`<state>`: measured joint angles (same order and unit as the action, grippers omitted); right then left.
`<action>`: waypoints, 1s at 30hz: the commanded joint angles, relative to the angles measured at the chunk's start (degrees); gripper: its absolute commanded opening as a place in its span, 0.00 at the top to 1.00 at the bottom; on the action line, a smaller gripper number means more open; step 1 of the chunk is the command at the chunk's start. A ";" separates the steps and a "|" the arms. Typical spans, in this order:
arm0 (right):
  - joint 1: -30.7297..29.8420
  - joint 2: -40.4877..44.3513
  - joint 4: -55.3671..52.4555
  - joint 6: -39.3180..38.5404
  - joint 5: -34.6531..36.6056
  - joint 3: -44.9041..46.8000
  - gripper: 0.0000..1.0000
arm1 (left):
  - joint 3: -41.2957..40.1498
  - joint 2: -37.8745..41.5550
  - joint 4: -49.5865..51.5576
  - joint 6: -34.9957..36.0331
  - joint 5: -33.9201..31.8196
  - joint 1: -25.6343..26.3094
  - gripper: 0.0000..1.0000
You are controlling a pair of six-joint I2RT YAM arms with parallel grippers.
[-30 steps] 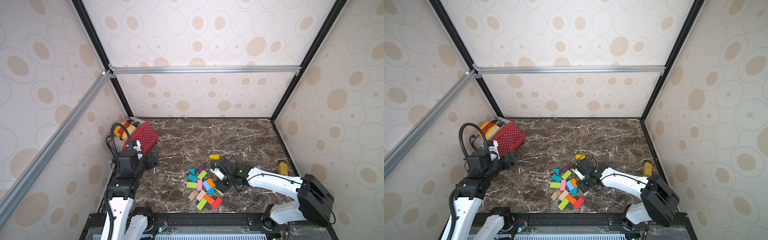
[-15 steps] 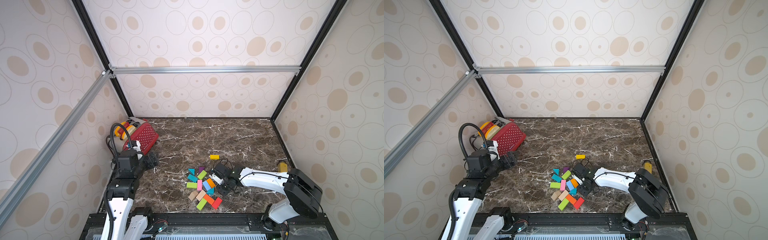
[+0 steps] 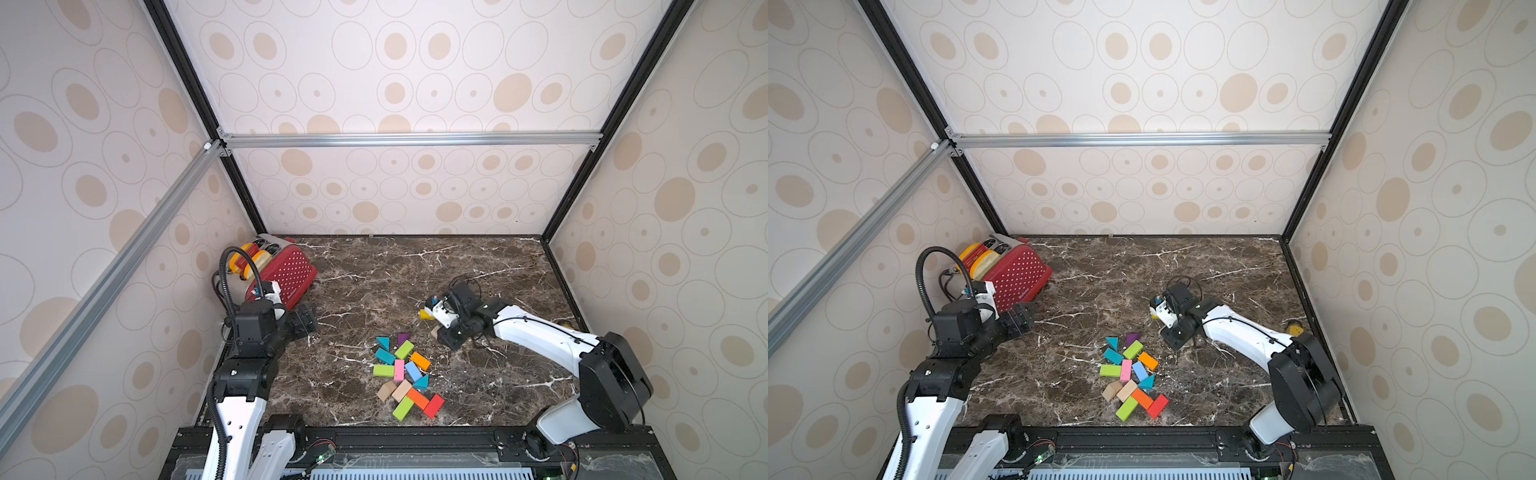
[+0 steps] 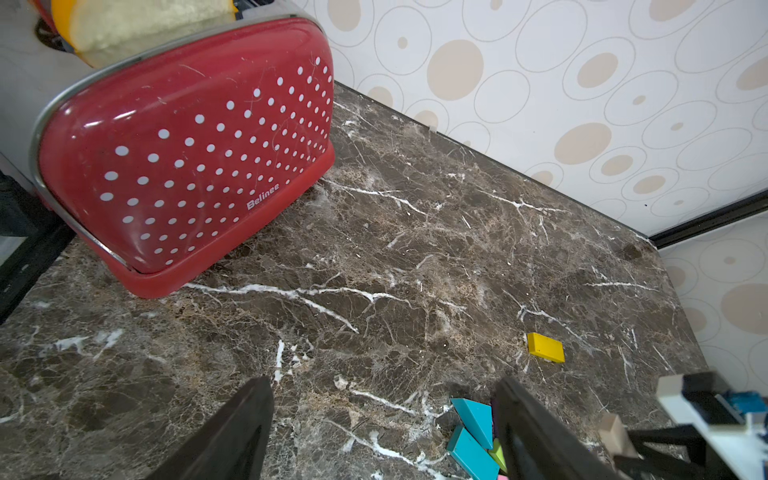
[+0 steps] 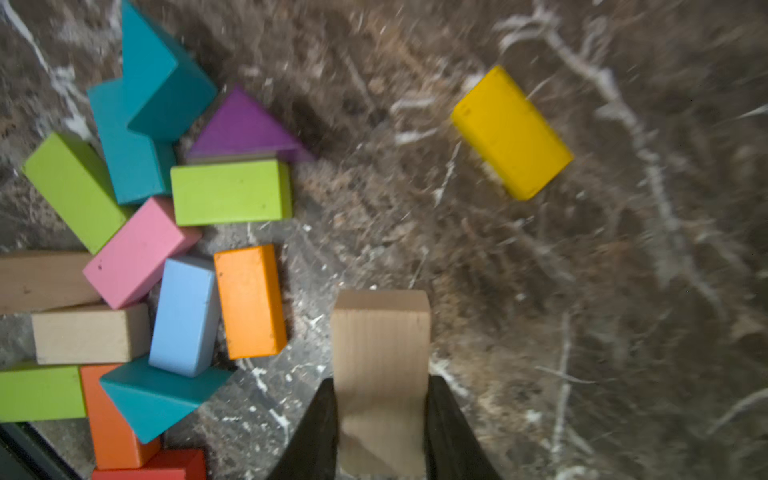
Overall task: Assemble a piece of candy with building blocks
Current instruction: Pick up the building block from the center of the board, then assemble the building block at the center of the board.
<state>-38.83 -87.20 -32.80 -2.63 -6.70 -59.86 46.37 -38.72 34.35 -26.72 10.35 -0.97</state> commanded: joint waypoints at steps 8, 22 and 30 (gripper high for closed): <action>10.51 -3.76 -9.79 -35.71 -2.23 -8.51 0.74 | 0.00 0.83 -0.58 0.35 -0.35 0.05 0.15; 13.67 -24.77 -17.08 -51.33 0.42 -23.49 0.75 | -0.04 0.40 -0.53 0.53 -0.29 0.30 0.15; 13.69 -32.07 -18.31 -52.96 0.02 -30.38 0.75 | 0.11 -0.15 -0.58 0.53 -0.09 0.31 0.15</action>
<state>-25.43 -117.45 -48.27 -53.91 -5.72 -87.83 46.30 -38.79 34.35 -26.74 10.17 -0.84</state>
